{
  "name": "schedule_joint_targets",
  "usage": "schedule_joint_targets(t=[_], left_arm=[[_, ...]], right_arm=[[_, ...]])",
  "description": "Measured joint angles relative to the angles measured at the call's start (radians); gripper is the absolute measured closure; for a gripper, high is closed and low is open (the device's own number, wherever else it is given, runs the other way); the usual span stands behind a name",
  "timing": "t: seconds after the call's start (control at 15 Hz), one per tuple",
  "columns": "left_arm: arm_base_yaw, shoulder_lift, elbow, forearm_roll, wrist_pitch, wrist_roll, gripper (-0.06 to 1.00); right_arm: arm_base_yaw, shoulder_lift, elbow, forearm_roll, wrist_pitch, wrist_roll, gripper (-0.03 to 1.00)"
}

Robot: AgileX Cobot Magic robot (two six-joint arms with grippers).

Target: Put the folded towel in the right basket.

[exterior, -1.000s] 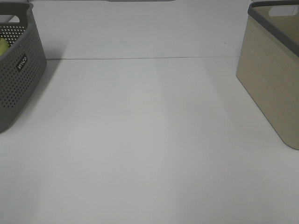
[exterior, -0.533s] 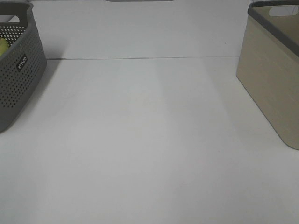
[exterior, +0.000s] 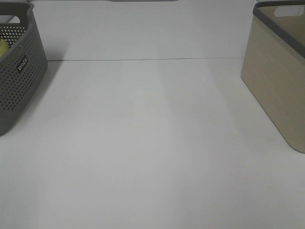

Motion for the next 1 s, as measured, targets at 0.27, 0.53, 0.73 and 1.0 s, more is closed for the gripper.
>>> schedule_joint_targets(t=[0.27,0.53,0.73,1.0], left_arm=[[0.0,0.0,0.0,0.0,0.0,0.0,-0.05],[0.0,0.0,0.0,0.0,0.0,0.0,-0.05],[0.0,0.0,0.0,0.0,0.0,0.0,-0.05],[0.0,0.0,0.0,0.0,0.0,0.0,-0.05]], right_arm=[[-0.089,0.0,0.0,0.002,0.0,0.0,0.0],[-0.091,0.0,0.0,0.012,0.0,0.0,0.0],[-0.091,0.0,0.0,0.012,0.0,0.0,0.0],[-0.091,0.0,0.0,0.012,0.0,0.0,0.0]])
